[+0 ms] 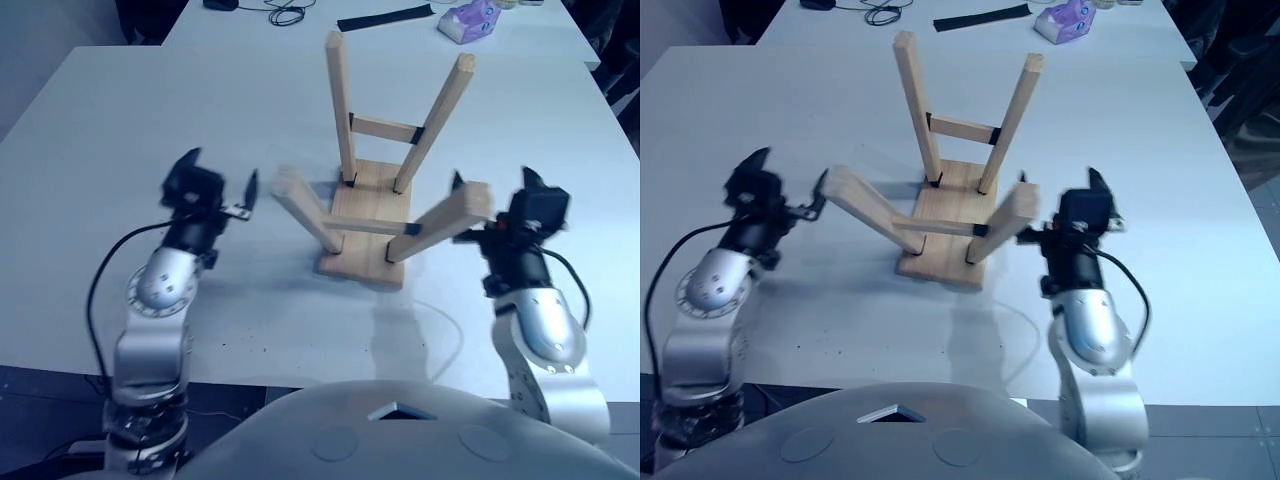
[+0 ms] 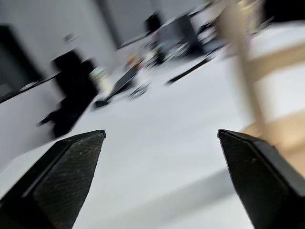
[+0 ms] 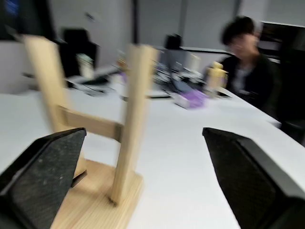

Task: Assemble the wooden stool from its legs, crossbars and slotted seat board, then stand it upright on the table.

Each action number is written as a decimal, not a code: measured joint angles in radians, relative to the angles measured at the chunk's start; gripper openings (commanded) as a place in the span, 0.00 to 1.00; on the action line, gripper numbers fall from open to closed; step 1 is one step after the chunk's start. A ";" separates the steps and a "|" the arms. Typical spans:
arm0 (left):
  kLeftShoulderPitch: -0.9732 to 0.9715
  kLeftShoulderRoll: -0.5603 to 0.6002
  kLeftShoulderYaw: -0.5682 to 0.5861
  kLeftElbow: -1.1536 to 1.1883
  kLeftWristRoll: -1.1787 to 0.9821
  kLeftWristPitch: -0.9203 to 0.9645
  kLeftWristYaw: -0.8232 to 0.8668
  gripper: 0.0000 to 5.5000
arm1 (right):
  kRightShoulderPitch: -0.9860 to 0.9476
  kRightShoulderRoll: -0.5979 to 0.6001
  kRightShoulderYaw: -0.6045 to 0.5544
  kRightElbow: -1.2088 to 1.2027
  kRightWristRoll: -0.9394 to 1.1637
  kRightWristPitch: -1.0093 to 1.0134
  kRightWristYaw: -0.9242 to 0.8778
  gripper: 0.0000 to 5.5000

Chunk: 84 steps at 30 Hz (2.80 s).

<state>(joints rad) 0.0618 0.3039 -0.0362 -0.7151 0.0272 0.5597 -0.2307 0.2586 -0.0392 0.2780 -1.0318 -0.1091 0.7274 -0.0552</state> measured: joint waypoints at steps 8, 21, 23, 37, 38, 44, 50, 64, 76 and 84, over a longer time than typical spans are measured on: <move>0.032 0.008 -0.139 -0.074 -0.002 0.035 -0.024 0.79 | -0.014 -0.005 -0.088 0.072 -0.009 0.031 0.003 0.82; 0.131 0.039 -0.100 0.025 -0.002 -0.155 -0.041 0.79 | 0.052 -0.229 -0.409 0.333 0.113 -0.131 0.264 0.82; 0.130 0.041 -0.099 0.058 -0.008 -0.199 -0.054 0.79 | 0.093 -0.368 -0.427 0.367 0.152 -0.118 0.419 0.82; -0.016 0.086 -0.222 0.566 0.007 -0.782 -0.297 0.79 | 0.263 -0.947 -0.271 0.352 0.213 -0.331 1.116 0.82; -0.018 0.085 -0.241 0.601 0.022 -0.824 -0.307 0.79 | 0.240 -0.935 -0.226 0.354 0.186 -0.344 1.100 0.82; -0.035 0.106 -0.270 0.726 0.068 -0.978 -0.321 0.79 | 0.203 -0.859 -0.096 0.363 0.064 -0.392 0.973 0.82; 0.026 0.121 -0.265 0.689 0.076 -0.996 -0.296 0.79 | 0.119 -0.815 -0.046 0.422 -0.053 -0.475 0.847 0.82; 0.065 0.074 -0.286 0.546 0.109 -0.905 -0.271 0.79 | -0.093 -0.674 -0.045 0.698 -0.135 -0.528 0.636 0.82; 0.128 0.184 -0.225 0.435 -0.042 -0.823 -0.400 0.79 | -0.212 -0.628 -0.061 0.925 -0.169 -0.621 0.522 0.82; 0.215 0.360 0.076 0.557 -0.231 -0.688 -0.479 0.68 | 0.101 -0.638 -0.208 0.663 -0.110 -0.530 0.514 0.83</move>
<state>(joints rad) 0.2766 0.6640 0.0402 -0.1577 -0.2038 -0.1279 -0.7093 0.3592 -0.6768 0.0696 -0.3688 -0.2191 0.1978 0.4590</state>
